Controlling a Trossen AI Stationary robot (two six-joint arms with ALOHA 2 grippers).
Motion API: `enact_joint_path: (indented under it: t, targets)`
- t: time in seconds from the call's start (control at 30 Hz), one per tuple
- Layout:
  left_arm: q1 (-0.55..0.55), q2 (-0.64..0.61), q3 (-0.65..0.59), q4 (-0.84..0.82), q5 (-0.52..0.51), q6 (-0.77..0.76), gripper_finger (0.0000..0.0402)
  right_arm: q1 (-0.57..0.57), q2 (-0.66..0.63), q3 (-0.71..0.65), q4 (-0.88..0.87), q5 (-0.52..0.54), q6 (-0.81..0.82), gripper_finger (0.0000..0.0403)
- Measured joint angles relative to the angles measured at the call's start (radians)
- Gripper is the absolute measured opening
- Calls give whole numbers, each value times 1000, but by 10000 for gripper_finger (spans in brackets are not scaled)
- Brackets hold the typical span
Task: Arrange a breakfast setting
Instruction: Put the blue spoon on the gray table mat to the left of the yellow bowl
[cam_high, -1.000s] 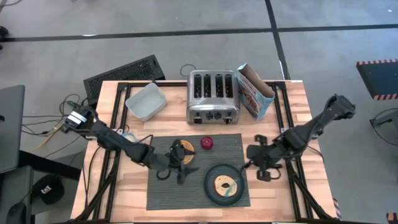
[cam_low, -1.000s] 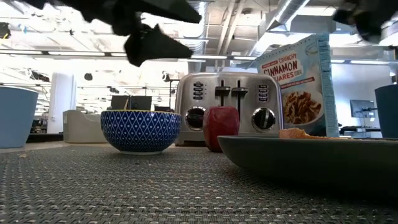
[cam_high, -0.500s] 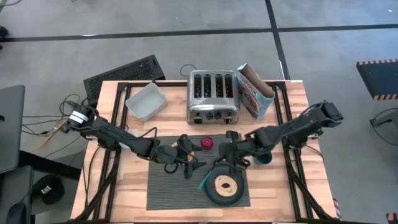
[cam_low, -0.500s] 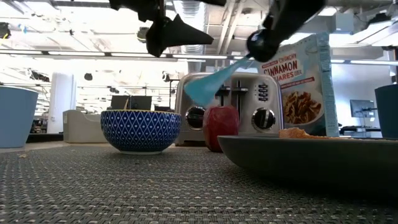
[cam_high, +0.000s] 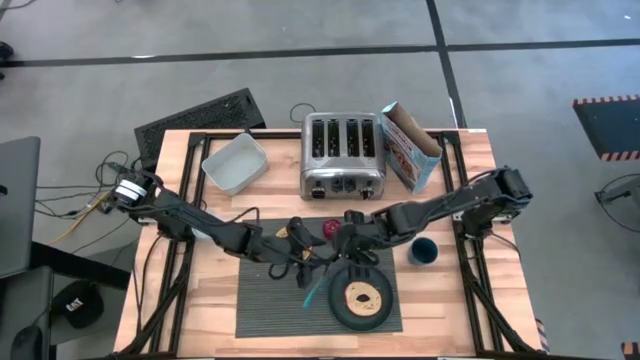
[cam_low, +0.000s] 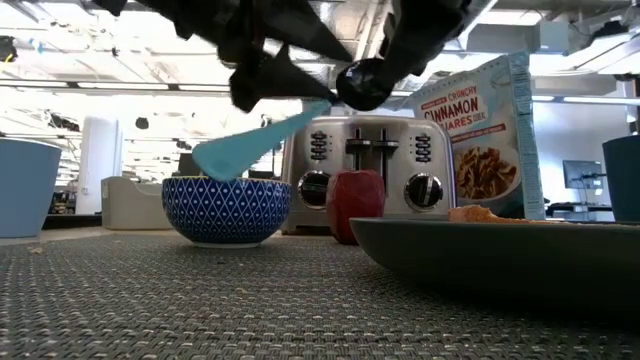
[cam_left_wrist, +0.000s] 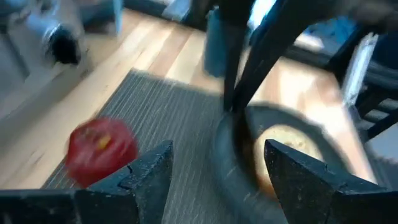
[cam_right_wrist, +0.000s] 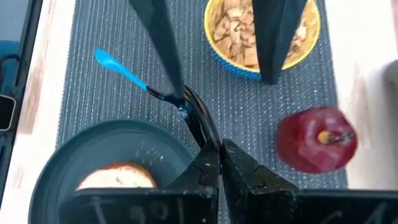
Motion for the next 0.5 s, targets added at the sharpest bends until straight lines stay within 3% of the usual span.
enact_joint_path:
  t: [0.33, 0.5]
  targets:
    - [6, 14, 1, -14, 2, 5, 230, -23, 0, 15, 23, 2, -7, 26]
    - [10, 14, 1, -19, 8, 22, 176, -25, 0, 15, 48, 2, -7, 26]
